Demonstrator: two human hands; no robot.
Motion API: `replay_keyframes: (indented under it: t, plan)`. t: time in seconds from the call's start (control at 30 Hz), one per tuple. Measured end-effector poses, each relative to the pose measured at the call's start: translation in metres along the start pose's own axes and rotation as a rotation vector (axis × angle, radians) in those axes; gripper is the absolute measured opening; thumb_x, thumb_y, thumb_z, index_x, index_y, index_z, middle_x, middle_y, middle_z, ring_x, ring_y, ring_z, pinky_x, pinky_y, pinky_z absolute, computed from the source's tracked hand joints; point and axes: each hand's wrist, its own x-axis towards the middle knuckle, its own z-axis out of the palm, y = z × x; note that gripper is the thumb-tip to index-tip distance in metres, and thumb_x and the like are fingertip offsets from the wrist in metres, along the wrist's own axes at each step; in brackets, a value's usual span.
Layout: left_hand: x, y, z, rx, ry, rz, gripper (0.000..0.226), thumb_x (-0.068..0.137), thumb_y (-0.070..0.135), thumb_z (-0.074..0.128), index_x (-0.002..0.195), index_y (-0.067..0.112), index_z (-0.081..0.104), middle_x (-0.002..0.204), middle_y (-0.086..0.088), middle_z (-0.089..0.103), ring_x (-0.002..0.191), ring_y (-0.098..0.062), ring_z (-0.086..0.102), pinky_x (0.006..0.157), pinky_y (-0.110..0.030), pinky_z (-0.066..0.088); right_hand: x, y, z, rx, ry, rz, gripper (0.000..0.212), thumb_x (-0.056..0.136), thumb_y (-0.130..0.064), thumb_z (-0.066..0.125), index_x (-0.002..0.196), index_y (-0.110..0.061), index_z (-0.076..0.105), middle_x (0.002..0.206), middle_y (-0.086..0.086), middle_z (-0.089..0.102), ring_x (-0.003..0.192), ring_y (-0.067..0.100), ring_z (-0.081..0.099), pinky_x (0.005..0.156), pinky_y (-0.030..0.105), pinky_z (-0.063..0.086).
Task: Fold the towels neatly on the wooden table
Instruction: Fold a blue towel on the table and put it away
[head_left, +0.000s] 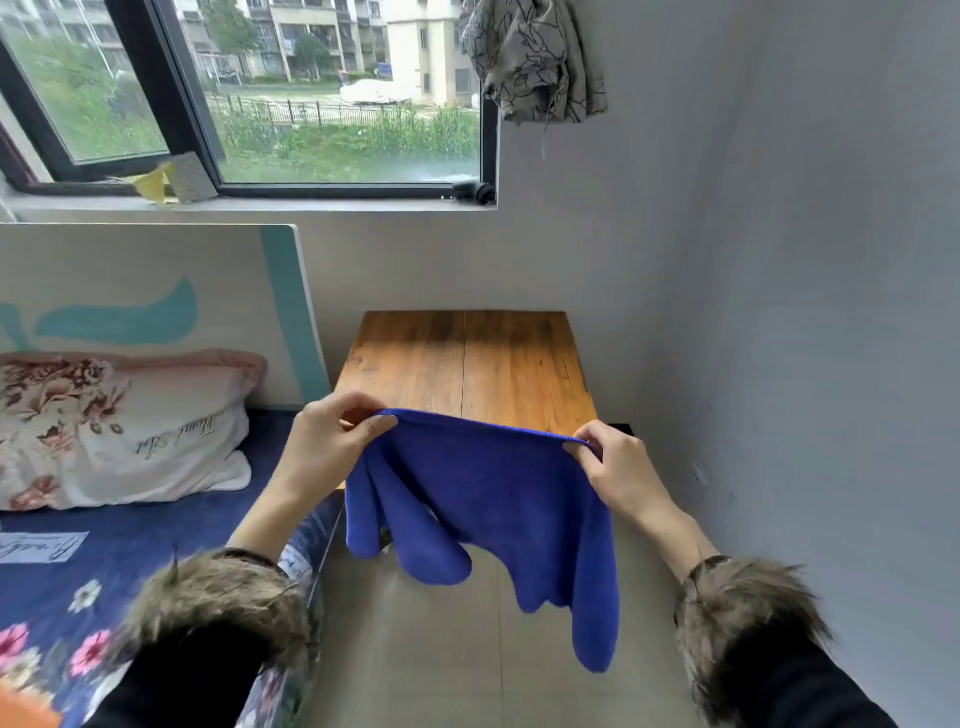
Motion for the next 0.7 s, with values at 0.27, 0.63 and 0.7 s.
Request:
replay_keyframes:
  t: [0.27, 0.63, 0.7]
  plan:
    - [0.127, -0.044, 0.013, 0.024, 0.057, -0.033, 0.017, 0.076, 0.011, 0.074, 0.073, 0.025, 0.065, 0.078, 0.003, 0.066, 0.061, 0.005, 0.056, 0.063, -0.007, 0.043, 0.139, 0.009, 0.009, 0.004, 0.168, -0.007, 0.008, 0.089, -0.006, 0.058, 0.087, -0.005, 0.065, 0.086, 0.001, 0.054, 0.079, 0.015, 0.052, 0.066, 0.013, 0.034]
    - [0.271, -0.164, 0.057, 0.148, -0.186, -0.199, 0.011, 0.083, 0.014, 0.067, 0.074, 0.019, 0.066, 0.075, 0.000, 0.067, 0.074, -0.013, 0.058, 0.061, -0.010, 0.039, 0.295, 0.053, 0.076, 0.013, 0.080, 0.286, 0.008, 0.085, -0.010, 0.061, 0.085, -0.007, 0.069, 0.080, 0.003, 0.065, 0.081, 0.019, 0.058, 0.071, 0.021, 0.037]
    - [0.296, -0.178, 0.067, 0.192, -0.213, -0.217, 0.008, 0.085, 0.015, 0.065, 0.078, 0.016, 0.068, 0.079, -0.002, 0.067, 0.078, -0.016, 0.058, 0.064, -0.013, 0.039, 0.318, 0.061, 0.085, 0.006, 0.067, 0.324, 0.009, 0.085, -0.011, 0.062, 0.085, -0.007, 0.070, 0.079, 0.002, 0.064, 0.079, 0.016, 0.056, 0.068, 0.019, 0.034]
